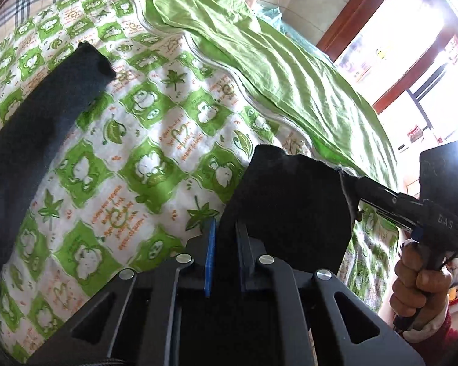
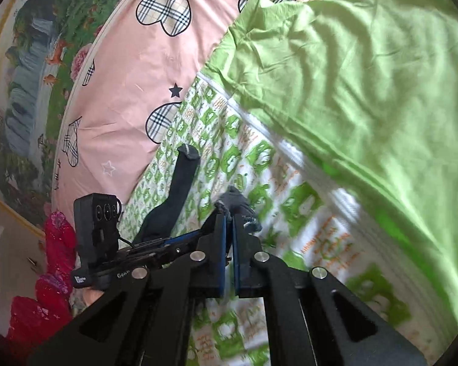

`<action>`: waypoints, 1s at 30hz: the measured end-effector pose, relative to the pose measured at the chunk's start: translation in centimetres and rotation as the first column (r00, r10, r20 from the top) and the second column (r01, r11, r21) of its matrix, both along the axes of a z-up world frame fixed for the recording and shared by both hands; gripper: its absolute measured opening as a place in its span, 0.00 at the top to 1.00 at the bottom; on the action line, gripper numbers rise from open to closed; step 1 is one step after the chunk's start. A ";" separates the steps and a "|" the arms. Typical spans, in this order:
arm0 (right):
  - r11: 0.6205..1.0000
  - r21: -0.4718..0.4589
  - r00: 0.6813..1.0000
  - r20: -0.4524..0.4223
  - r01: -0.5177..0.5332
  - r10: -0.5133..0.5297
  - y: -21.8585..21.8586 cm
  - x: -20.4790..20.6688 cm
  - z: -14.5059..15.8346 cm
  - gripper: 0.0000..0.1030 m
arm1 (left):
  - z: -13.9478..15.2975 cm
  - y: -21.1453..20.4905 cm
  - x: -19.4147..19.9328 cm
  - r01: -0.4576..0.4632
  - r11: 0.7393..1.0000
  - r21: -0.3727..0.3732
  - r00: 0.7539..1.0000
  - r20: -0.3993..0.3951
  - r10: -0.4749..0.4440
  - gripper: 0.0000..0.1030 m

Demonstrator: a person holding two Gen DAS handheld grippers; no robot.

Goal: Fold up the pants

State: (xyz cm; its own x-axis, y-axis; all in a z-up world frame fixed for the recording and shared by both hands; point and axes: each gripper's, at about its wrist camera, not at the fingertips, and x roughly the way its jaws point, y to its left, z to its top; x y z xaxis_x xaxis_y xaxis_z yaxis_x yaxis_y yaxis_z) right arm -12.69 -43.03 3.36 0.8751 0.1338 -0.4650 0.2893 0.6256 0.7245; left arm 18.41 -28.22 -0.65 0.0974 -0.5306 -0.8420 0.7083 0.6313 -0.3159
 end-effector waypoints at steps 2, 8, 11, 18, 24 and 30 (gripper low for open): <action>1.000 -0.022 0.996 -0.092 -0.005 0.003 0.2 0.9 -1.3 0.96 | -0.4 -0.5 -0.3 -0.008 1.000 0.026 1.000 0.030 0.007 0.89; 0.966 -0.255 0.989 -0.123 0.051 -0.085 1.5 0.7 2.5 0.54 | 2.5 2.0 -1.1 -0.047 0.999 0.017 0.990 0.132 0.044 0.62; 0.960 -0.278 0.999 -0.049 -0.018 0.005 2.0 2.5 4.7 0.35 | 4.2 5.2 -0.8 -0.126 0.990 0.056 0.965 0.238 0.110 0.50; 0.933 -0.302 0.981 -0.070 -0.195 0.182 3.3 12.8 5.9 0.35 | 6.4 15.4 4.3 -0.386 0.897 0.214 0.866 0.418 0.273 0.39; 0.872 -0.369 0.946 -0.174 -0.320 0.274 3.8 23.4 6.8 0.35 | 5.0 18.4 9.4 -0.457 0.833 0.311 0.850 0.429 0.305 0.39; 0.844 -0.321 0.889 -0.313 -0.429 0.333 2.1 31.9 4.1 0.39 | 2.2 18.1 12.8 -0.432 0.828 0.358 0.887 0.335 0.318 0.44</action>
State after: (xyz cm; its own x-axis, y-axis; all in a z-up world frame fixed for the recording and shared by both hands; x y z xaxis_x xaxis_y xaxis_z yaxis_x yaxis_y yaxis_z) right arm 19.19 -40.97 7.42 0.6477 0.2090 -0.7327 0.1027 0.9289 0.3558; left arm 31.22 -10.10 1.52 0.4530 -0.0189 -0.8913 0.4074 0.8936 0.1882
